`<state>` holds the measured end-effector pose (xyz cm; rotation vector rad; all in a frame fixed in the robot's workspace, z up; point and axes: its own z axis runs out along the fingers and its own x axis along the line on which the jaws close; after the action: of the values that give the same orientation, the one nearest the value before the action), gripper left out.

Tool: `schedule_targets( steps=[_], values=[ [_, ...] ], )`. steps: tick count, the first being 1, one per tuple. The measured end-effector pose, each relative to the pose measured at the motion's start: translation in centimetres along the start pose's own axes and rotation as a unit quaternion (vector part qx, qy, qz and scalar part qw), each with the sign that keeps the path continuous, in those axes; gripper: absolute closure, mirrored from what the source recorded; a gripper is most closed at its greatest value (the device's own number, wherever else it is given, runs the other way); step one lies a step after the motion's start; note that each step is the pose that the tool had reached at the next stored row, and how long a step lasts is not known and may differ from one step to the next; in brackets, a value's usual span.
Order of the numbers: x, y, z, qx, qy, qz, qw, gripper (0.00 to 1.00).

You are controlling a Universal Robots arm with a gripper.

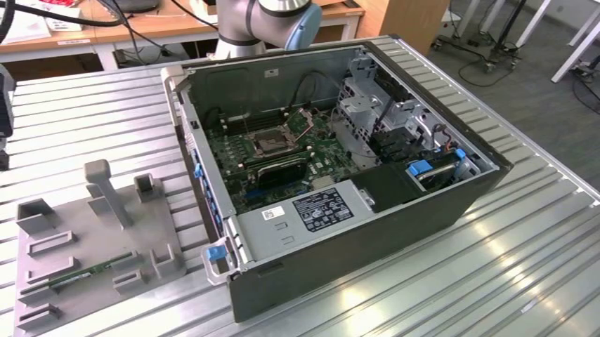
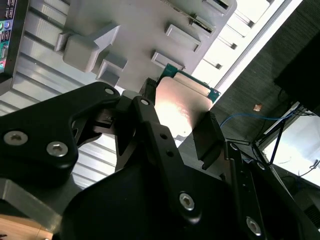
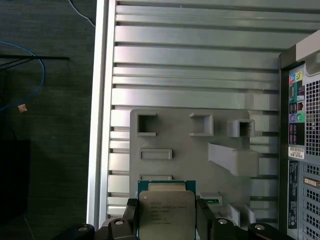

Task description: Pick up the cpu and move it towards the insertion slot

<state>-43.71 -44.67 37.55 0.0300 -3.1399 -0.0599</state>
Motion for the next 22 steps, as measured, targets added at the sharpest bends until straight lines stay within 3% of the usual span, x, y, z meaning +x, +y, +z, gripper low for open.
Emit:
schedule_targets(
  steps=[22],
  values=[
    [-2.57, -0.05, 0.00, 0.0000, 0.0000, 0.000, 1.00000, 0.46]
  ],
)
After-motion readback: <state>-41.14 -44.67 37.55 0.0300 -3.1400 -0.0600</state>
